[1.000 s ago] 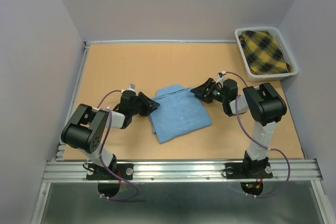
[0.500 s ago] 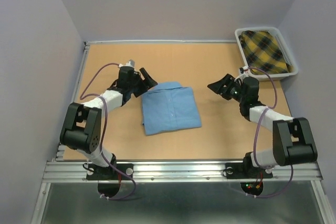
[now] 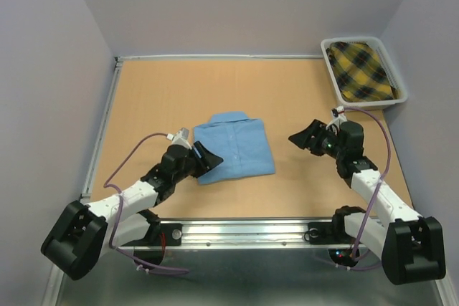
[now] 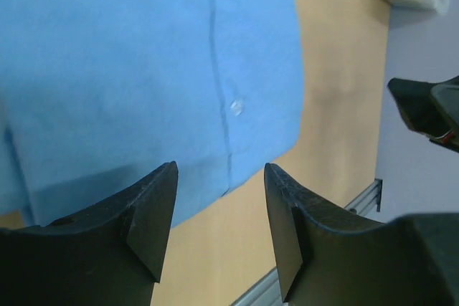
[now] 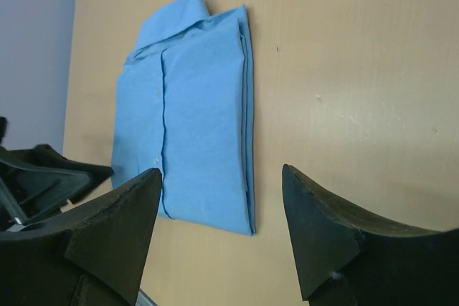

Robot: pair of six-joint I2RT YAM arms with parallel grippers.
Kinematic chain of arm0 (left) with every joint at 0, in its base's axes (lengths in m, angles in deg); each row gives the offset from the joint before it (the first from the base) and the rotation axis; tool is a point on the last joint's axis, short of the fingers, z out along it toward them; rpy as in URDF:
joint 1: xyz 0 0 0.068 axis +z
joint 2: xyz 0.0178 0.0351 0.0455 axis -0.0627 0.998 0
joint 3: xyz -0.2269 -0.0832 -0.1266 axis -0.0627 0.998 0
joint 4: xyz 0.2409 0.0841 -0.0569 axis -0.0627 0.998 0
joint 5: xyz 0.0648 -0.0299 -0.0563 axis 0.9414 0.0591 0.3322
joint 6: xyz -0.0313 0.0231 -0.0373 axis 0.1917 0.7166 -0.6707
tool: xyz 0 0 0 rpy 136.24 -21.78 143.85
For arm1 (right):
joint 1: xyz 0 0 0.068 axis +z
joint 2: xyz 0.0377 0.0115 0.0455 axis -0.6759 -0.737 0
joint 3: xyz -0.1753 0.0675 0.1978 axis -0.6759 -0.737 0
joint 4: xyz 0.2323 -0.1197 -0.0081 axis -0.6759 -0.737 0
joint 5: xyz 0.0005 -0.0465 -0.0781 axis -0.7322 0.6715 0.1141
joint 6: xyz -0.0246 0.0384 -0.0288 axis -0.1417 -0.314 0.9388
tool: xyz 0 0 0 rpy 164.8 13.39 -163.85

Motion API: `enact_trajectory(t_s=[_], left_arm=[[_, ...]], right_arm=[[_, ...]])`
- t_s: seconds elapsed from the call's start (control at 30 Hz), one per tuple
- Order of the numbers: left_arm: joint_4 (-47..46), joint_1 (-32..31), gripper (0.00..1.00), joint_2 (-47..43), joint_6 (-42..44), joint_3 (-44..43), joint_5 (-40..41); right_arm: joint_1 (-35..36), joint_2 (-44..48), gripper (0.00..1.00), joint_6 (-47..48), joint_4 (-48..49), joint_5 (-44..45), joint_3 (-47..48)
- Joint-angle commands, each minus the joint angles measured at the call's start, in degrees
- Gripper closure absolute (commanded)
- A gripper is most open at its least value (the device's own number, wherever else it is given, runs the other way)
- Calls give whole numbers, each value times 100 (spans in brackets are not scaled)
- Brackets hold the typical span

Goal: Fold and stack the long sleeve shirts
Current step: Fold the shirt

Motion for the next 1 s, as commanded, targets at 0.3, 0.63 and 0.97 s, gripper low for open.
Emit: enact_trajectory(t_s=[0.3, 0.63, 0.97], left_arm=[[-2263, -186, 39, 422, -1921, 1532, 388], [1550, -720, 7, -39, 1229, -1279, 1533], [2923, -2646, 3, 2220, 4123, -3557, 2798]], right_arm=[[65, 187, 27, 74, -105, -209, -350], [101, 143, 27, 338, -316, -60, -429], [101, 432, 18, 602, -1107, 142, -210]])
